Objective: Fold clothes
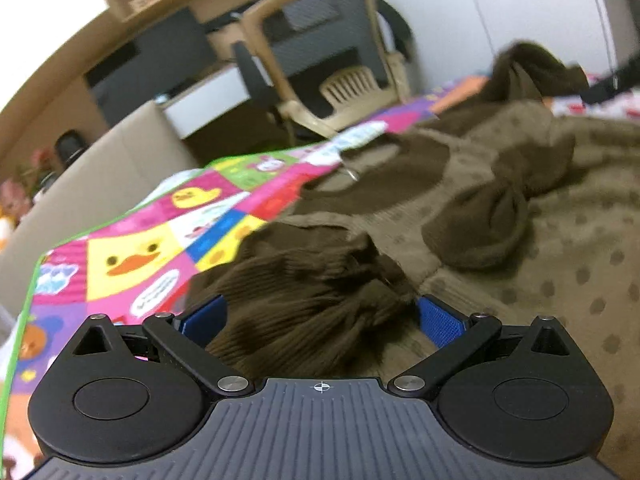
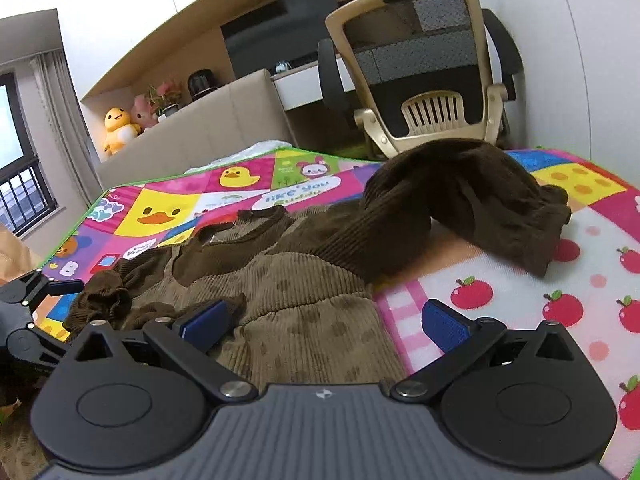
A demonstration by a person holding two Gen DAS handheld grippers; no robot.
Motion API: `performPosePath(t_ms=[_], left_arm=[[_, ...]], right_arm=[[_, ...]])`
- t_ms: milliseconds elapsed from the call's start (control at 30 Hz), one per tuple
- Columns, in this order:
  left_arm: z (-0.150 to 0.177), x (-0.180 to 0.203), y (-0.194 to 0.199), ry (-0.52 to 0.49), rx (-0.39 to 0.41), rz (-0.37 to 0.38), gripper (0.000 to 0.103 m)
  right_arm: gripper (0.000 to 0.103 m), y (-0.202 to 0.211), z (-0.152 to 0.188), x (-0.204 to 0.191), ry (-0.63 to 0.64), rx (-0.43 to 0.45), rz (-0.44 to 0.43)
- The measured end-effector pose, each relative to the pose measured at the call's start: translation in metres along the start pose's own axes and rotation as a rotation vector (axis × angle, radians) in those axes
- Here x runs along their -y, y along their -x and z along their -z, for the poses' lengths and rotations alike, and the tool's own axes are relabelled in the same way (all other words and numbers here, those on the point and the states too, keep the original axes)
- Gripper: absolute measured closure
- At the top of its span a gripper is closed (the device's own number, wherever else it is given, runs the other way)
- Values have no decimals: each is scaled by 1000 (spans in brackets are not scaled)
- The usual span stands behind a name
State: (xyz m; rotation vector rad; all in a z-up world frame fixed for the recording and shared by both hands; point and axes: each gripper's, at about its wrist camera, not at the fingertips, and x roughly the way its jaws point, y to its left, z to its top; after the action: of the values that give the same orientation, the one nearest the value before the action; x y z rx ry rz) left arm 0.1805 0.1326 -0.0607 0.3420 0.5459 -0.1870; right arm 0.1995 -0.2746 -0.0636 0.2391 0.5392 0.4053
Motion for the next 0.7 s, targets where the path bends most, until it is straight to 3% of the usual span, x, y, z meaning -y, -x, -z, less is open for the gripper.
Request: performPosePath(t_ms=[67, 133, 200, 333, 400, 500, 533, 567, 633, 700], left_arm=[[-3, -2, -5, -28, -2, -18, 9], [-5, -4, -9, -57, -4, -36, 41], [-8, -8, -14, -81, -5, -56, 53], [-8, -49, -13, 8, 4, -221, 73], [-2, -73, -15, 20, -14, -362, 77], [9, -106, -16, 81, -60, -543, 70], [13, -117, -16, 104, -72, -597, 57], [13, -122, -9, 156, -58, -588, 48], [13, -131, 5, 261, -30, -570, 17], [10, -135, 22, 362, 13, -529, 13]], right_arm=[[0, -1, -2, 0, -3, -6, -3], [0, -4, -4, 1, -4, -21, -3], [0, -8, -5, 1, -6, -48, -7], [0, -13, -8, 2, -8, -74, -7], [0, -12, -17, 10, -42, -64, -3], [0, -12, -30, 22, -96, -50, 3], [0, -14, -39, 32, -157, -39, 5], [0, -17, -48, 45, -241, -28, -2], [0, -25, -63, 73, -422, -14, -32], [0, -43, -72, 98, -576, -23, -54]])
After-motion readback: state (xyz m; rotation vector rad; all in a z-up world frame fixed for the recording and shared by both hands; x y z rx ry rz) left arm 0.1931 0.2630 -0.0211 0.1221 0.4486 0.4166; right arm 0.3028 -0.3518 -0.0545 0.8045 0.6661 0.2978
